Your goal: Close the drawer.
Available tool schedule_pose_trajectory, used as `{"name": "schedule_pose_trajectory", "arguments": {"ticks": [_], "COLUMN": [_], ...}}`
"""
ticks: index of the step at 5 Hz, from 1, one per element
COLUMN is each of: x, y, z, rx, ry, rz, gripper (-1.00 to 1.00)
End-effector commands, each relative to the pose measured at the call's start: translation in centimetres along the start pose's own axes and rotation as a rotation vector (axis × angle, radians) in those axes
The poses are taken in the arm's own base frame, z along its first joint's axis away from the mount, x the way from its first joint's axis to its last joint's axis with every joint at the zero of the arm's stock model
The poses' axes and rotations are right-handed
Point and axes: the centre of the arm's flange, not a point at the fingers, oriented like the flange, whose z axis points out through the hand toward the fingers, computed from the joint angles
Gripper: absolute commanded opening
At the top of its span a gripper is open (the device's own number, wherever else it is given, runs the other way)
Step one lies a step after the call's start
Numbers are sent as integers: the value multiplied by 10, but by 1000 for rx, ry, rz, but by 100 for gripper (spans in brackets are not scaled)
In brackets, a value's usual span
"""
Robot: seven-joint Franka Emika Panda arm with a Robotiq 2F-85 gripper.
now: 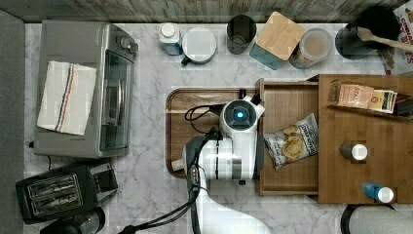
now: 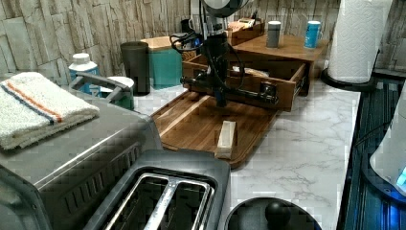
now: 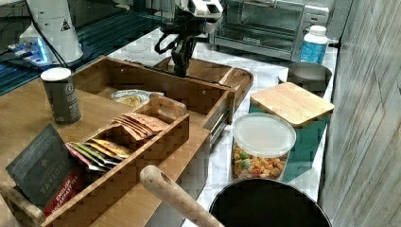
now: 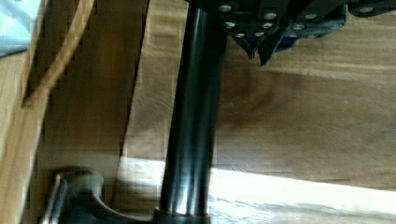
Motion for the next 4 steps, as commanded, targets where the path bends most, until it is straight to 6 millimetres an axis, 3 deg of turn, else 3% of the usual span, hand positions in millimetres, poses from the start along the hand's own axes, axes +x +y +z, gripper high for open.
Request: {"name": "schedule_pose_trajectory", "arguments": {"ticks": [1, 2, 3, 4], "x": [-2, -12, -27, -37], "y": [172, 216, 263, 308], "z": [-92, -77, -89, -88], "rx": [-47, -49, -38, -79], "ry": [162, 230, 220, 213], "rz": [183, 180, 203, 170], "gripper": [-100, -100, -100, -100]}}
